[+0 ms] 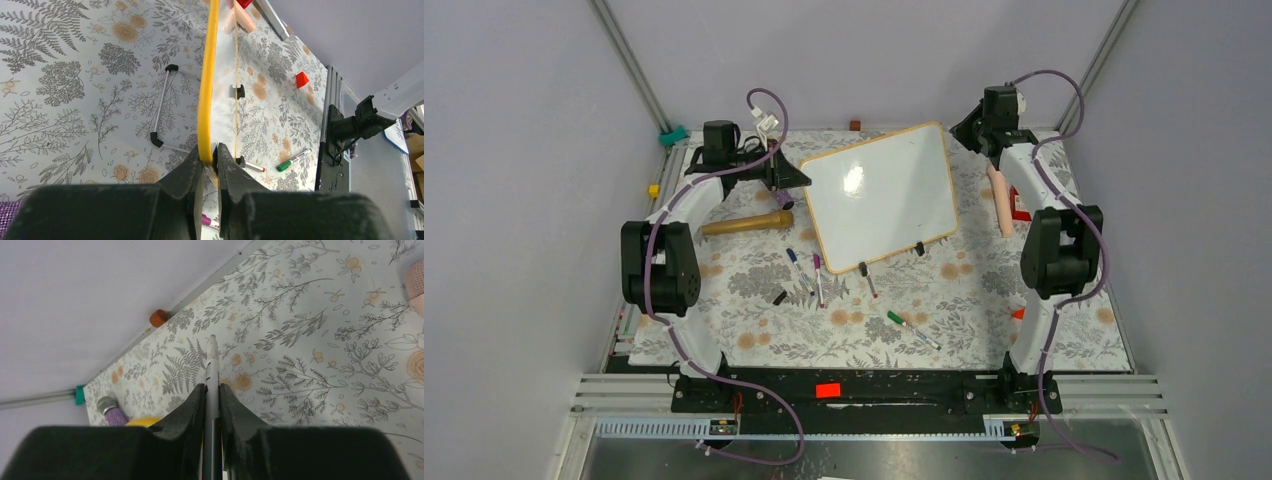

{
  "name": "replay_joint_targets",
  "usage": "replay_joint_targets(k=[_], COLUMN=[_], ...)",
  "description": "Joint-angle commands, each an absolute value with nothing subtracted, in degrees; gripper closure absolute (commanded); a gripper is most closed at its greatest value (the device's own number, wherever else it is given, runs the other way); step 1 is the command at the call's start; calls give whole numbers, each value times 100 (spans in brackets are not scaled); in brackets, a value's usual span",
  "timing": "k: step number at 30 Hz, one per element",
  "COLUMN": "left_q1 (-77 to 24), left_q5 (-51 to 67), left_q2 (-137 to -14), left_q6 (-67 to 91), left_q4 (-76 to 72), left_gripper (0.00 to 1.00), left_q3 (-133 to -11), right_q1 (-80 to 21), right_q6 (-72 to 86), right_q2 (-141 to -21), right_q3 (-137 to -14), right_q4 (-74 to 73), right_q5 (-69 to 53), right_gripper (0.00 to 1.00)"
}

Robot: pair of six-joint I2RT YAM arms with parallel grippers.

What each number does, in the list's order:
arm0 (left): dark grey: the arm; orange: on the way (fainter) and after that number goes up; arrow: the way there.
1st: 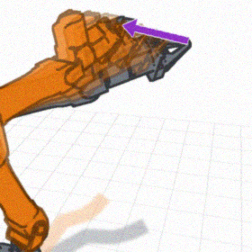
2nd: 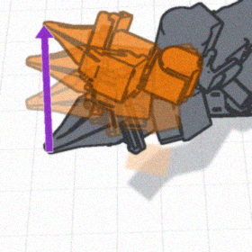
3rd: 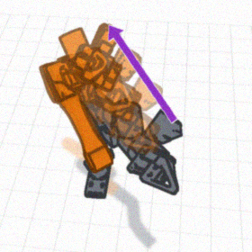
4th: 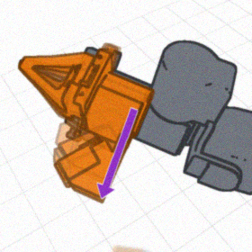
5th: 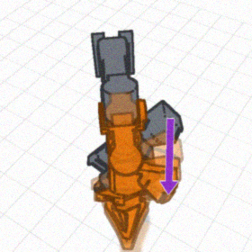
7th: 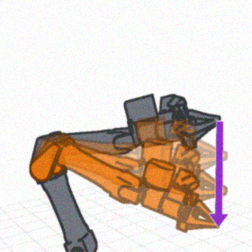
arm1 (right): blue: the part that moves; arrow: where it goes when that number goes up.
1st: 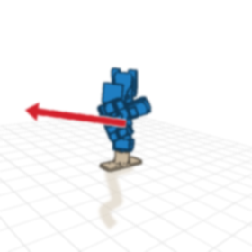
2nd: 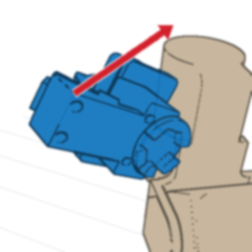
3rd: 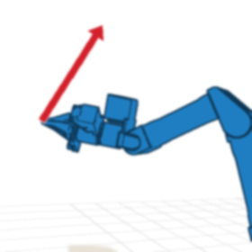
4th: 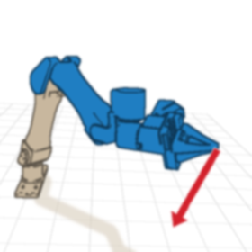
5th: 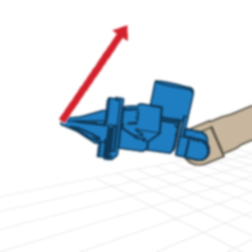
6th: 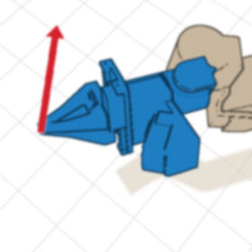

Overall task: Write a sentence on the whiteboard
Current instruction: Adjust the whiteboard at the center of the board, then move the whiteboard to the center of the board.

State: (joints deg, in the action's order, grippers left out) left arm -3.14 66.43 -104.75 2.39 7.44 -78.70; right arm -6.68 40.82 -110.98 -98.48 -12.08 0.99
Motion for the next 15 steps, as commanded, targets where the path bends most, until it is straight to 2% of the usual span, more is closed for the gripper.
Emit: replay_joint_targets(k=[1,8,12,15], left_q1=[-674,-694,-694,-693], left_q5=[6882,6923,6993,7037], left_q2=[-10770,-10873,-10997,-11101], left_q6=[-761,-793,-757,-719], left_q4=[1334,1336,1335,1334], left_gripper=[100,100,100,100], left_q3=[-7843,-7930,-8033,-8146], right_q1=[-346,-277,-294,-339], right_q6=[5293,5928,6475,6336], right_q2=[-11672,-12747,-12901,-12814], right_q3=[-10255,-11018,-10591,-10407], right_q4=[-484,-401,595,508], right_q5=[-638,-1830,-2331,-2365], right_gripper=[100,100,100,100])
